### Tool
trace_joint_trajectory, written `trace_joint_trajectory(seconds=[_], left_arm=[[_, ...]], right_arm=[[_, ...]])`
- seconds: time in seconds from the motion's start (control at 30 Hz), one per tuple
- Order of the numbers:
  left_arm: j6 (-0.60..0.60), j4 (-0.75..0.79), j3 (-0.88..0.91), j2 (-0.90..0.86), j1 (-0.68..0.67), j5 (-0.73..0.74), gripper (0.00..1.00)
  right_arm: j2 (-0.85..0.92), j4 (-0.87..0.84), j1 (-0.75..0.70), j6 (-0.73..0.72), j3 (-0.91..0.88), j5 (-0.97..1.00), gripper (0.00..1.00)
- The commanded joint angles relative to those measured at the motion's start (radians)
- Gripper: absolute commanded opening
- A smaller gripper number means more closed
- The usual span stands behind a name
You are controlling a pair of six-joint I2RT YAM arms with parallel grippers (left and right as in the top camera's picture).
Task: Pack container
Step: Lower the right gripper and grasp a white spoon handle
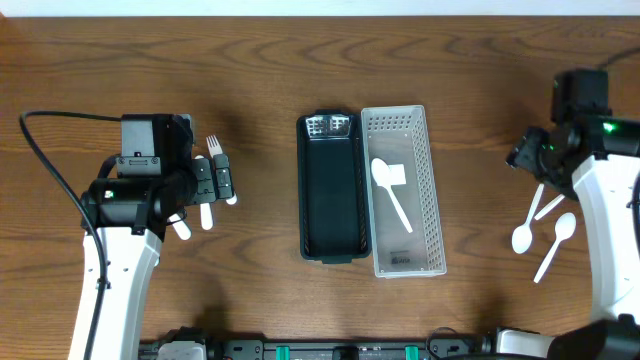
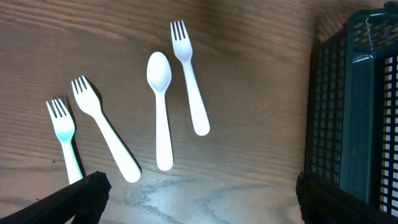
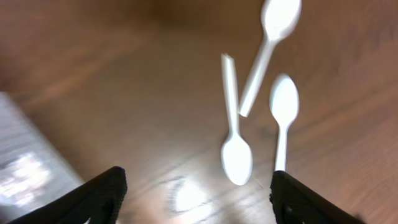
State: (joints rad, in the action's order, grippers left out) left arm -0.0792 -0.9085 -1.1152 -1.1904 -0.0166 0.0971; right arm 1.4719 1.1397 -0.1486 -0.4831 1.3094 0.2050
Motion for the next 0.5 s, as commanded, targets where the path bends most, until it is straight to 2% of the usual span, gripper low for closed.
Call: trace_joint_trajectory(seconds=[0.0,0.2,0.47], left_arm=[[0.0,0.002,-0.014,-0.005,0.004,-0.013,0.98],[0.0,0.001,-0.014,-0.005,0.004,-0.013,0.98],[-0.001,0.0,-0.014,-0.005,0.004,-0.013,0.98]], right_arm=[[0.013,-0.048,-0.082,0.0,-0.104,-0.052,0.78],[0.075,-0.173,-0.182,0.119,-0.247,-0.097,0.78],[0.211,-0.234,-0.205,0.15,-0.267,-0.115,0.8]])
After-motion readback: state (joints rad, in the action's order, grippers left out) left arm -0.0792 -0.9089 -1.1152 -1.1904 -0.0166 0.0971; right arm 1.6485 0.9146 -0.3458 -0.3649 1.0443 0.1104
